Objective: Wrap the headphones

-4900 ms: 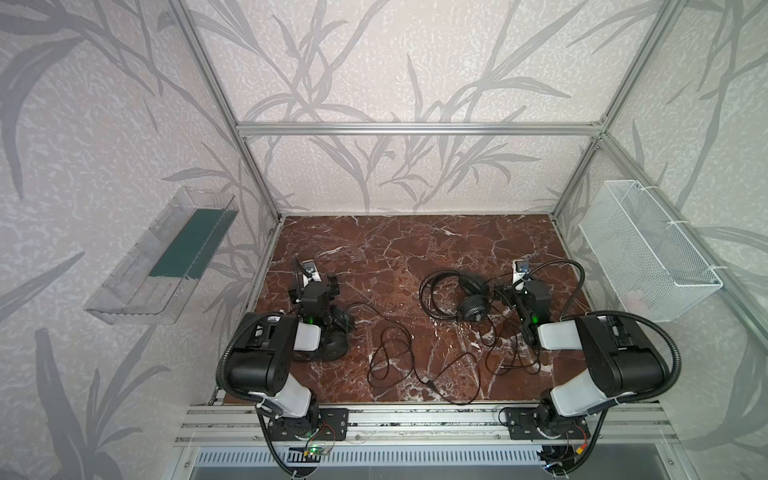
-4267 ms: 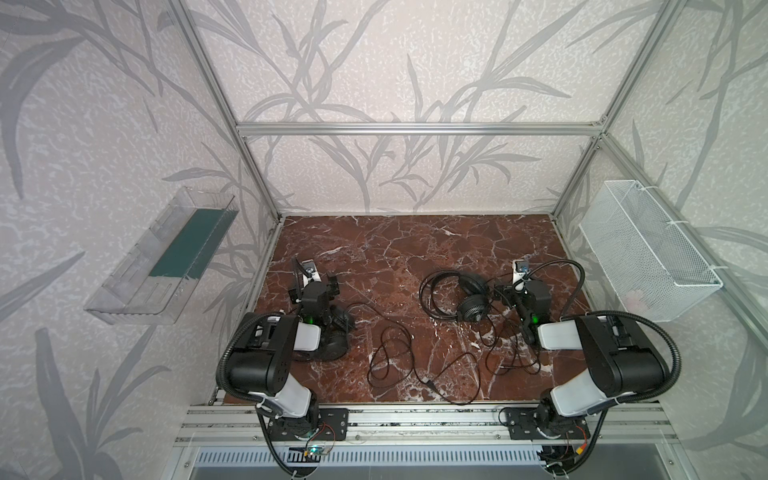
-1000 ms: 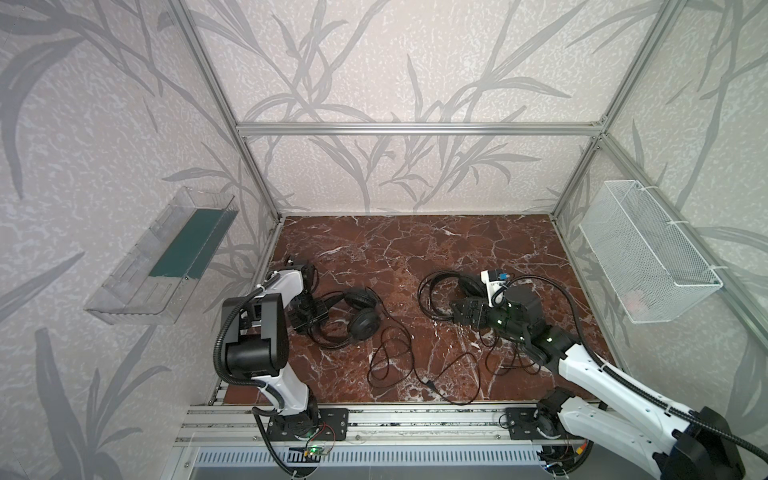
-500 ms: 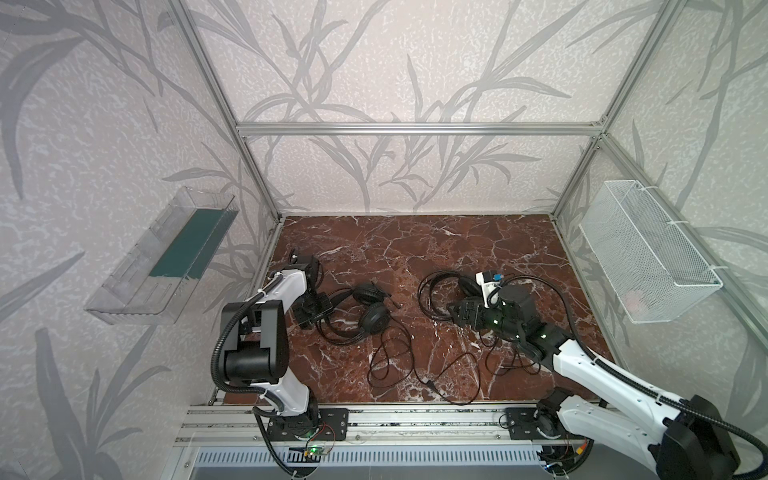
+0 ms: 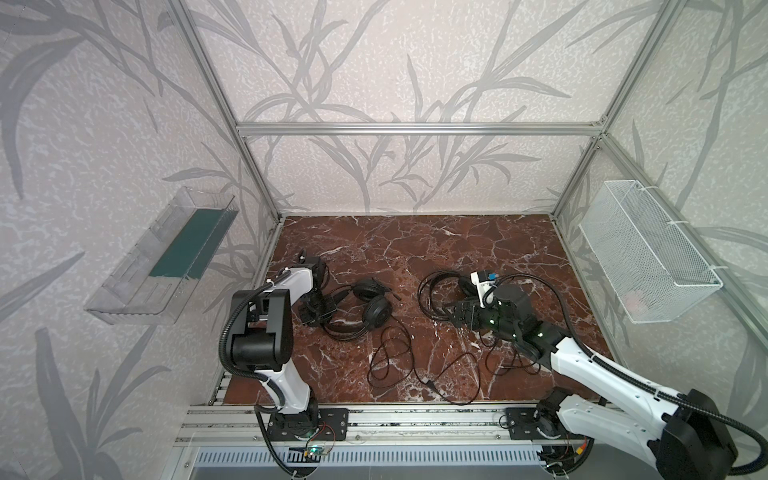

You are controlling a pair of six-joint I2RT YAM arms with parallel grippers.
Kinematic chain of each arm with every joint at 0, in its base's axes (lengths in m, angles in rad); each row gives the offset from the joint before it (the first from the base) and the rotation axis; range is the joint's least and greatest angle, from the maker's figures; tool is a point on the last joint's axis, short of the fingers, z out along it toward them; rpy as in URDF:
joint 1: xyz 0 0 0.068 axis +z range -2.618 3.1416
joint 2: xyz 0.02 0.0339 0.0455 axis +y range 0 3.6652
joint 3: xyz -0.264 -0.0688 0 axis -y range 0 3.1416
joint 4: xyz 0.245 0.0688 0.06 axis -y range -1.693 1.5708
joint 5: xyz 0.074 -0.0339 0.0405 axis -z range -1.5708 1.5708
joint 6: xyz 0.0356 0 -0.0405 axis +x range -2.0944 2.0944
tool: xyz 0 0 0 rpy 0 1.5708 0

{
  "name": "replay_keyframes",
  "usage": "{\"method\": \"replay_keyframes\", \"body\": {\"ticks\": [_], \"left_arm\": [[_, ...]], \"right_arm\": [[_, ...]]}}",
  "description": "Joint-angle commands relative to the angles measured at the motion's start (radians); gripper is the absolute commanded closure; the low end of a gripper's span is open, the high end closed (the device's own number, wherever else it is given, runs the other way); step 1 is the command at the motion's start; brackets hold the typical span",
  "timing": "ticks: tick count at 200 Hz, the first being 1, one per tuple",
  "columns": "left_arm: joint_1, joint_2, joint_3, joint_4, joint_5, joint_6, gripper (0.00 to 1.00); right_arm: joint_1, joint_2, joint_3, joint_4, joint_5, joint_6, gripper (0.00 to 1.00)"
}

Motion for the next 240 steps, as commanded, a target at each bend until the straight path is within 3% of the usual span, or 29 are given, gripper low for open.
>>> {"method": "replay_keyframes", "body": {"ticks": [1, 10, 54, 82, 117, 175, 202, 240], "left_arm": [[-0.008, 0.048, -0.009, -0.011, -0.015, 0.007, 0.92], [-0.006, 0.032, -0.003, -0.014, -0.011, 0.006, 1.00], [-0.008, -0.181, 0.062, -0.094, 0.106, -0.071, 1.00], [-0.009, -0.370, 0.132, -0.171, 0.120, -0.172, 1.00], [-0.008, -0.565, 0.232, -0.159, 0.252, -0.204, 1.00], [-0.016, -0.631, 0.551, -0.197, 0.419, -0.297, 1.00], [-0.045, -0.639, 0.612, -0.213, 0.413, -0.331, 1.00], [-0.059, -0.643, 0.674, -0.253, 0.373, -0.356, 1.00]], "right_arm": [[0.008, -0.017, 0.032, -0.024, 0.017, -0.021, 0.01], [0.009, -0.023, 0.033, -0.033, 0.018, -0.024, 0.01], [0.013, -0.089, 0.033, -0.014, -0.045, -0.070, 0.01], [0.026, -0.148, 0.014, 0.086, -0.128, -0.113, 0.01], [0.032, -0.172, 0.001, 0.220, -0.191, -0.127, 0.01], [0.050, -0.061, 0.026, 0.460, -0.269, -0.121, 0.01], [0.103, 0.052, 0.029, 0.637, -0.277, -0.124, 0.01], [0.216, 0.239, 0.110, 0.704, -0.257, -0.149, 0.03]]}}
